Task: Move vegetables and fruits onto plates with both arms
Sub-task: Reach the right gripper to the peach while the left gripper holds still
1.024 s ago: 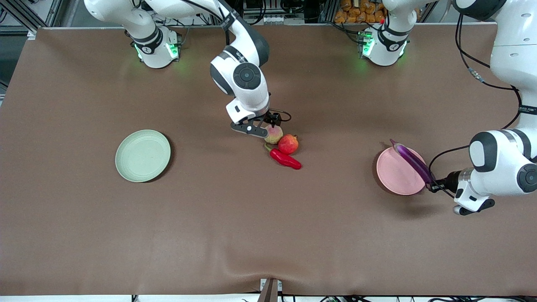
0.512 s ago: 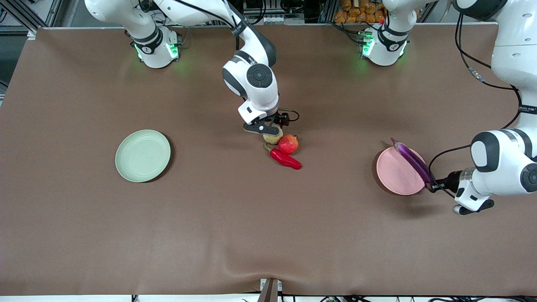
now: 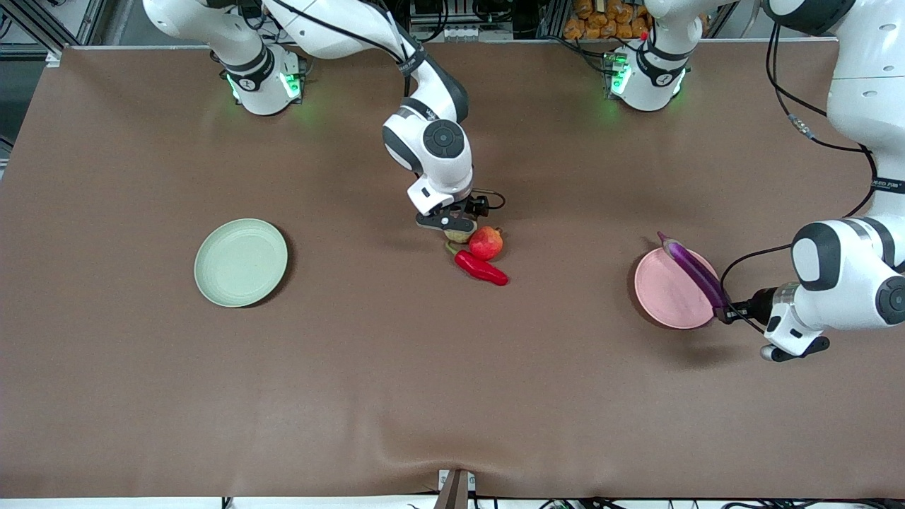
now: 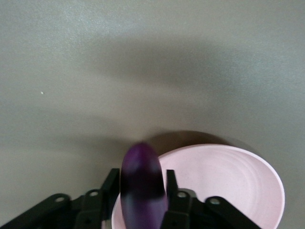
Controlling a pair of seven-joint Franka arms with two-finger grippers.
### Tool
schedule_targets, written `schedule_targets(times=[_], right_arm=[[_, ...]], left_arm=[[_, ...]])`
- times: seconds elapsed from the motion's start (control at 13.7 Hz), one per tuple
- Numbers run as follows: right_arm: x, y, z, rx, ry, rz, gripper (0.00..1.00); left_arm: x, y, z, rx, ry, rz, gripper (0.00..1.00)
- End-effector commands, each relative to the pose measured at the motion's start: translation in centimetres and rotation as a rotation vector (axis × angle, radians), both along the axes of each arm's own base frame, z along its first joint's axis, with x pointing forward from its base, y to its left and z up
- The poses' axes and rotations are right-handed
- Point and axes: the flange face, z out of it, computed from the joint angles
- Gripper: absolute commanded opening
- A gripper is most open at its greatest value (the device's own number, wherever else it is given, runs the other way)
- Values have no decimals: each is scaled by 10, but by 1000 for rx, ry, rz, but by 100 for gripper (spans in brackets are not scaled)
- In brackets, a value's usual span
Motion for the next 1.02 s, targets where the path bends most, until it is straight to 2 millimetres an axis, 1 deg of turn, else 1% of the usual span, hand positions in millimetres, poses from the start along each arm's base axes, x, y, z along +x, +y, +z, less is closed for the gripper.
schedule_targets(times=[0.0, 0.15, 0.37, 0.66, 0.73, 0.88, 0.95], right_arm=[[3, 2, 0, 0, -27, 1, 100], [4, 1, -1, 2, -30, -3, 100], [7, 0, -1, 4, -32, -8, 100], [10, 1, 1, 17, -43, -11, 100], [11, 1, 1, 21, -47, -13, 100], [11, 0, -3, 21, -48, -14, 100], [12, -1, -3, 19, -47, -14, 94]], left_arm=[[1, 7, 2, -36, -2, 13, 100], [1, 9, 6, -33, -7, 22, 100], [3, 4, 15, -30, -12, 31, 100], [2, 5, 15, -30, -3, 37, 100], [2, 2, 16, -30, -2, 41, 100], [4, -10, 28, -23, -2, 75, 100], [4, -24, 35, -26, 15, 109, 100]])
